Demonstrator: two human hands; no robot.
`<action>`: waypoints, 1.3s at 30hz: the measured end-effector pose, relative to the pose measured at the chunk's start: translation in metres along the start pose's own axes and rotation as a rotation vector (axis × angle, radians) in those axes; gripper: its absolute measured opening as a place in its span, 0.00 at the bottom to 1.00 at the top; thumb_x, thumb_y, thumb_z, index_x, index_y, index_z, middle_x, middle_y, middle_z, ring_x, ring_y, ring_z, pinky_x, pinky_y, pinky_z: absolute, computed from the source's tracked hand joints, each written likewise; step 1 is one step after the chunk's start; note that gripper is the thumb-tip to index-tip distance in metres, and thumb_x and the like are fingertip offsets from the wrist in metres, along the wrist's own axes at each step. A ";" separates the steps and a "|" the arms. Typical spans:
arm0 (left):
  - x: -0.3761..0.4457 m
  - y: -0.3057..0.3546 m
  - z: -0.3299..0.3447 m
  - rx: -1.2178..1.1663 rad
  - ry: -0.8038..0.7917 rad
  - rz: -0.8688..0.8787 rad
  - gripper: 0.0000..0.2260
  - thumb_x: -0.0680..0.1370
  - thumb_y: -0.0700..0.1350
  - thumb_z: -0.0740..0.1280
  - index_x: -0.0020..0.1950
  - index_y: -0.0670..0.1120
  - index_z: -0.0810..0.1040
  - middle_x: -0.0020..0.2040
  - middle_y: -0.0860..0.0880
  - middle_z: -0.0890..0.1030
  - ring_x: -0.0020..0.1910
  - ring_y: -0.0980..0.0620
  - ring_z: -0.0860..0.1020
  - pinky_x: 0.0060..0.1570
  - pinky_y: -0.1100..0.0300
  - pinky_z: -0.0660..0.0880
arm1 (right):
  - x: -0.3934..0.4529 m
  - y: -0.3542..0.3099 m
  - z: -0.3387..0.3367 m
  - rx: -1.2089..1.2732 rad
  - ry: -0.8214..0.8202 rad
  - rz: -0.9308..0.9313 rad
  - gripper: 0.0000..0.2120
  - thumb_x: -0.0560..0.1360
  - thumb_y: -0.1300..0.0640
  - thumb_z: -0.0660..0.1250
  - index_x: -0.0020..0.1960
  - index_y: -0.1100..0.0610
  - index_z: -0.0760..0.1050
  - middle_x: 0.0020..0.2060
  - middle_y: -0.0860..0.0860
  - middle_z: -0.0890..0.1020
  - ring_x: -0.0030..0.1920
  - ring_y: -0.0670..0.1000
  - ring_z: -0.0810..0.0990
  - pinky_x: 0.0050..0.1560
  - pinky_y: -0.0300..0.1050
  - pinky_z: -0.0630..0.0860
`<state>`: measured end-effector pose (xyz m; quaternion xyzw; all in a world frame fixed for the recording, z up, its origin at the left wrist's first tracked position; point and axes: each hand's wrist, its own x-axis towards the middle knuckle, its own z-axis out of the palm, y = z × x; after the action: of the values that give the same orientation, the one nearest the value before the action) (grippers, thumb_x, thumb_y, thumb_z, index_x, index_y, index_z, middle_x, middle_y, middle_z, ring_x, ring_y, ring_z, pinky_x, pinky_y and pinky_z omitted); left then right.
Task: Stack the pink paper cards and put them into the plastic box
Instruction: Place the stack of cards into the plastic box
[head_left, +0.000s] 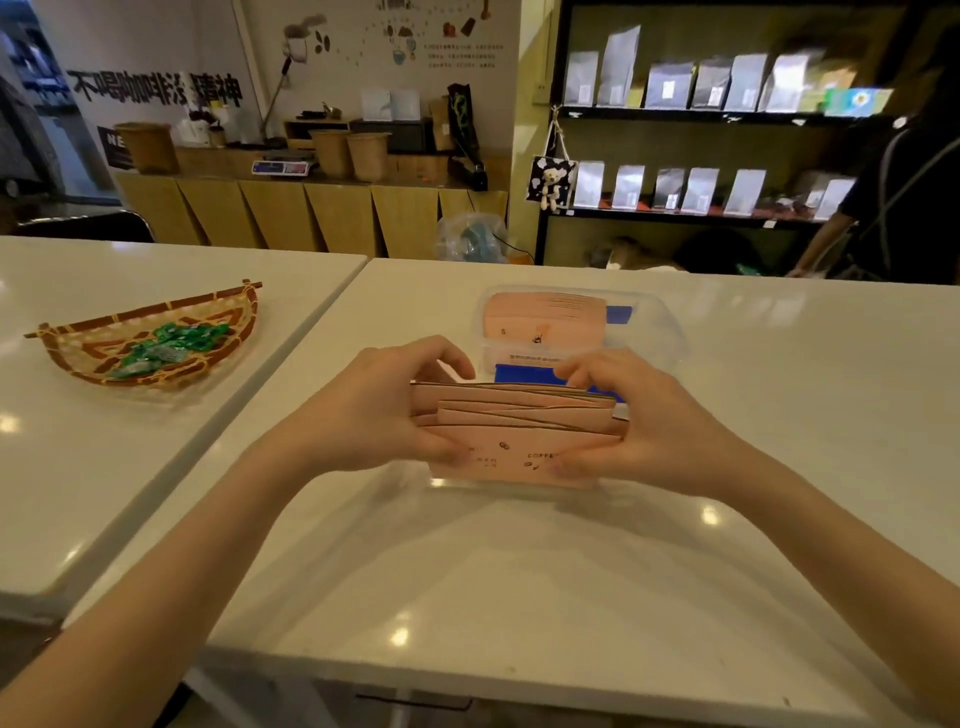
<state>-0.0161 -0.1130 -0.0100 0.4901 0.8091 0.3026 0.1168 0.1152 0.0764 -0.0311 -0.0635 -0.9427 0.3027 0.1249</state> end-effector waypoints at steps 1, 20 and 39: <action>0.004 0.003 0.005 -0.034 0.018 0.027 0.22 0.63 0.46 0.76 0.47 0.61 0.67 0.43 0.63 0.74 0.43 0.64 0.76 0.36 0.74 0.73 | -0.004 0.004 -0.006 -0.017 0.019 -0.005 0.22 0.59 0.45 0.75 0.49 0.45 0.71 0.55 0.41 0.72 0.56 0.42 0.69 0.51 0.31 0.68; 0.033 -0.010 0.052 -0.230 -0.075 -0.022 0.33 0.60 0.53 0.75 0.60 0.61 0.63 0.54 0.62 0.73 0.56 0.56 0.72 0.58 0.62 0.69 | -0.027 0.051 -0.010 0.113 -0.026 0.117 0.27 0.60 0.49 0.76 0.55 0.45 0.69 0.62 0.40 0.66 0.65 0.41 0.61 0.62 0.33 0.65; 0.022 -0.008 0.088 -0.364 0.023 0.044 0.25 0.62 0.59 0.69 0.54 0.70 0.63 0.60 0.57 0.75 0.59 0.57 0.74 0.56 0.52 0.75 | -0.035 0.047 0.012 0.593 0.119 0.145 0.29 0.59 0.60 0.77 0.54 0.44 0.70 0.51 0.40 0.80 0.50 0.38 0.79 0.42 0.31 0.77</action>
<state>0.0103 -0.0640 -0.0825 0.4749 0.7313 0.4522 0.1876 0.1473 0.1012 -0.0751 -0.1089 -0.7975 0.5683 0.1709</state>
